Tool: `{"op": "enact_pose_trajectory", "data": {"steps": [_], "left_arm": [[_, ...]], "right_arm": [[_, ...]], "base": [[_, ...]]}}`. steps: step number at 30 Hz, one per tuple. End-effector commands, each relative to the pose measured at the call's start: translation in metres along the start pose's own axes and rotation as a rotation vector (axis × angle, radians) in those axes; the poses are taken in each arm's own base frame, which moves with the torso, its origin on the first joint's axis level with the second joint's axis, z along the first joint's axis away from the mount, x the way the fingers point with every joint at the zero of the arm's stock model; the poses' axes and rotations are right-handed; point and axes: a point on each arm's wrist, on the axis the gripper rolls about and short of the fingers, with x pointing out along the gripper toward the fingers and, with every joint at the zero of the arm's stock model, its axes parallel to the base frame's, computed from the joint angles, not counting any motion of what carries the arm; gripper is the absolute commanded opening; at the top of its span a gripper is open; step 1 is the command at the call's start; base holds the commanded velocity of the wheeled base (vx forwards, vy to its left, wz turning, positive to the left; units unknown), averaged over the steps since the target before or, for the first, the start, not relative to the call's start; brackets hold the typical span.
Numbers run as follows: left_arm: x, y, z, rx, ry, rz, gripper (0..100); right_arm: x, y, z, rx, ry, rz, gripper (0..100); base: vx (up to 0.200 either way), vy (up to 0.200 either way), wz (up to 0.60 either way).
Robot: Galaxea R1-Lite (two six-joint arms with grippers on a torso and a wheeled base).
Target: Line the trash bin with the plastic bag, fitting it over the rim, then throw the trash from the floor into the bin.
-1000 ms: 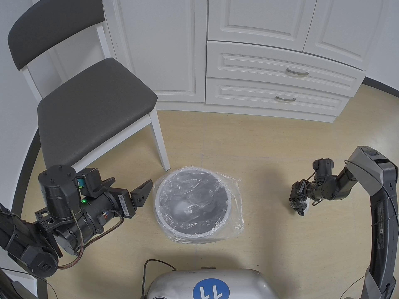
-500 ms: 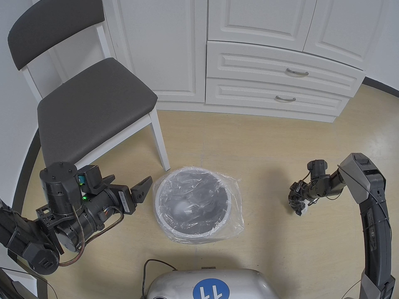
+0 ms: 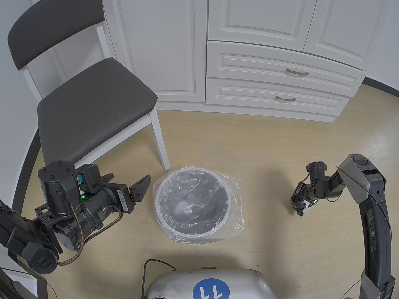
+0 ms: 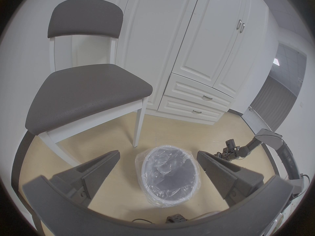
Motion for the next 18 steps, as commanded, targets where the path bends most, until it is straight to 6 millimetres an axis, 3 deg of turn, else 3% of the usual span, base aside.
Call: {"op": "enact_pose_trajectory", "data": {"steps": [1,5,6,7,8,10,11,18], "left_arm": [[-0.001,-0.001,0.006,-0.002,-0.024,-0.005,100],[-0.005,0.001,0.01,0.012,-0.042,0.001,100],[-0.005,0.001,0.01,0.013,-0.043,0.0,100],[-0.007,0.002,0.013,0.02,-0.052,0.001,100],[-0.008,0.002,0.014,0.023,-0.055,0.001,100],[-0.008,0.002,0.014,0.023,-0.055,0.001,100],[-0.009,0.002,0.015,0.029,-0.06,0.0,100],[-0.01,0.003,0.017,0.035,-0.071,0.005,100]], "right_arm": [[-0.098,0.047,0.016,-0.109,-0.105,0.125,0],[-0.196,0.077,0.01,-0.331,-0.153,0.24,0],[-0.2,0.078,0.01,-0.338,-0.154,0.244,0],[-0.237,0.089,0.002,-0.41,-0.173,0.296,0],[-0.255,0.094,-0.004,-0.442,-0.184,0.319,0],[-0.255,0.094,-0.004,-0.442,-0.184,0.319,0],[-0.294,0.107,-0.023,-0.534,-0.228,0.333,0],[-0.362,0.132,-0.054,-0.591,-0.295,0.497,0]], "base": [[0.0,0.0,0.0],[0.0,0.0,0.0],[0.0,0.0,0.0],[0.0,0.0,0.0],[0.0,0.0,0.0],[0.0,0.0,0.0],[0.0,0.0,0.0],[0.0,0.0,0.0]]}}
